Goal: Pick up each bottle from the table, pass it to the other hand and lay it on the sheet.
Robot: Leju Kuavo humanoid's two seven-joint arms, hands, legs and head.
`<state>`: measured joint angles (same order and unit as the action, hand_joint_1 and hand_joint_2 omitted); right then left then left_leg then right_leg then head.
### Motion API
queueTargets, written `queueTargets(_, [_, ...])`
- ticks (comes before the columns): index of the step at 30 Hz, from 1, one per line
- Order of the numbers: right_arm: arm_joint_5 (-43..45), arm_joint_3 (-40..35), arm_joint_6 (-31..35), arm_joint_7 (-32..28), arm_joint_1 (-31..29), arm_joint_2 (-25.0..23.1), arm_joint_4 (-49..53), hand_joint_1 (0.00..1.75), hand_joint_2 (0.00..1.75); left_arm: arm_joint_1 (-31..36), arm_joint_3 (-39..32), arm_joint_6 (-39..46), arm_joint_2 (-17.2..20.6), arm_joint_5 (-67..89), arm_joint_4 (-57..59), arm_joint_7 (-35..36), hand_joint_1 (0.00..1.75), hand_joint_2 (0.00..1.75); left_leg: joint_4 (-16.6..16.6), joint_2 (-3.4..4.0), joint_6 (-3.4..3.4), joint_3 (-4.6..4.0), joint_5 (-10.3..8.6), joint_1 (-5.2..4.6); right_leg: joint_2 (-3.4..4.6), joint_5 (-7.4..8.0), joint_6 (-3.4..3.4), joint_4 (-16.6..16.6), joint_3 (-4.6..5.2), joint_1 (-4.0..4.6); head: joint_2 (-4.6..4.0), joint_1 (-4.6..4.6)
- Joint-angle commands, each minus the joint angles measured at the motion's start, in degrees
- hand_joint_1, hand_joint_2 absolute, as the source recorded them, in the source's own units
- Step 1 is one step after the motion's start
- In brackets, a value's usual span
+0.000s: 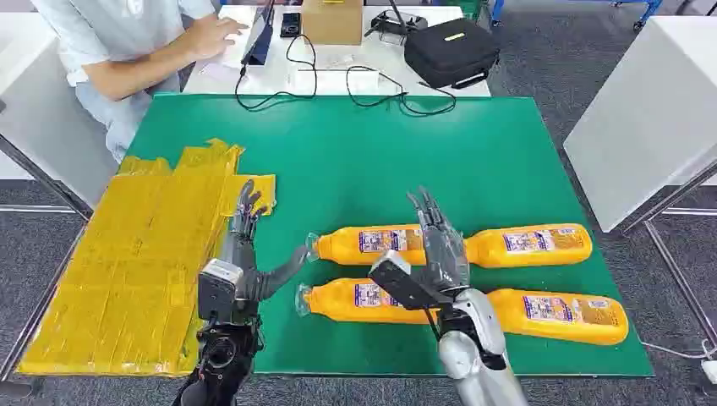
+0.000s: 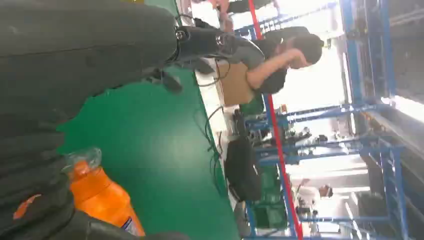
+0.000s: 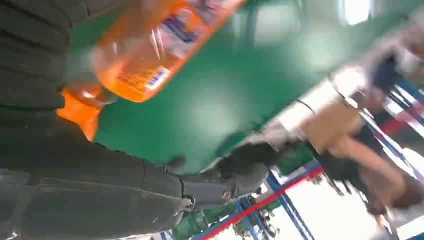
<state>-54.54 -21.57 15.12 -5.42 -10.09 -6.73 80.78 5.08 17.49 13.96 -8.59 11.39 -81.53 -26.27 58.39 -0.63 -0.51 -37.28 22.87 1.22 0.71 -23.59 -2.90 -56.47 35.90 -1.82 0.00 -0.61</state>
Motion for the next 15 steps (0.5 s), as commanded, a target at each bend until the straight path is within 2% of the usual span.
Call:
queueTargets(1, [-8.3, -6.8, -10.8, 4.0, -10.3, 6.5, -9.7, 0.00, 1.75, 1.8, 0.5, -2.1, -0.3, 0.5, 4.9, 0.3, 0.00, 1.75, 0.0, 0.15, -0.09, 0.61, 0.21, 0.02, -0.02, -0.16, 0.28, 0.1, -0.62, 0.11, 0.00, -0.04])
queueTargets(2, [-9.3, -8.0, -12.8, 4.0, -11.8, 6.6, -11.7, 0.00, 1.75, 1.8, 0.7, -2.2, -0.3, 0.7, 4.9, 0.4, 0.00, 1.75, -0.1, 0.16, -0.06, 0.33, 0.10, -0.01, 0.06, -0.03, 0.15, 0.1, -0.31, 0.04, 0.00, -0.02])
queueTargets(7, [-10.8, -11.1, -15.0, 3.3, -17.9, 5.2, -21.5, 0.00, 1.75, 2.4, 0.7, -2.2, -0.3, 0.8, 5.2, 1.0, 0.00, 1.75, -0.1, 0.31, -0.06, 0.55, 0.18, 0.01, 0.16, -0.07, 0.25, 0.1, -0.47, 0.09, 0.00, -0.04])
queueTargets(9, [-10.8, -11.1, -15.0, 3.3, -18.0, 5.2, -21.6, 0.00, 1.75, 2.4, 0.7, -2.2, -0.3, 0.8, 5.2, 1.1, 0.00, 1.75, 0.0, 0.15, -0.03, 0.22, 0.06, 0.01, 0.08, 0.00, 0.12, 0.1, -0.18, 0.05, 0.00, -0.02])
queueTargets(13, [-10.8, -11.1, -15.0, 3.3, -18.0, 5.2, -21.6, 0.00, 1.75, 2.4, 0.7, -2.2, -0.3, 0.8, 5.2, 1.1, 0.00, 1.75, 0.0, 0.08, -0.06, 0.40, 0.11, 0.01, -0.05, -0.08, 0.18, 0.1, -0.40, 0.07, 0.00, -0.02])
queueTargets(15, [-12.1, -12.0, -15.1, 5.2, -19.6, 4.7, -23.9, 0.00, 1.75, 2.3, 0.6, -2.1, -0.3, 0.8, 5.2, 1.4, 0.00, 1.75, 0.0, 0.10, -0.06, 0.42, 0.13, 0.01, -0.03, -0.09, 0.18, 0.1, -0.42, 0.07, 0.00, -0.02])
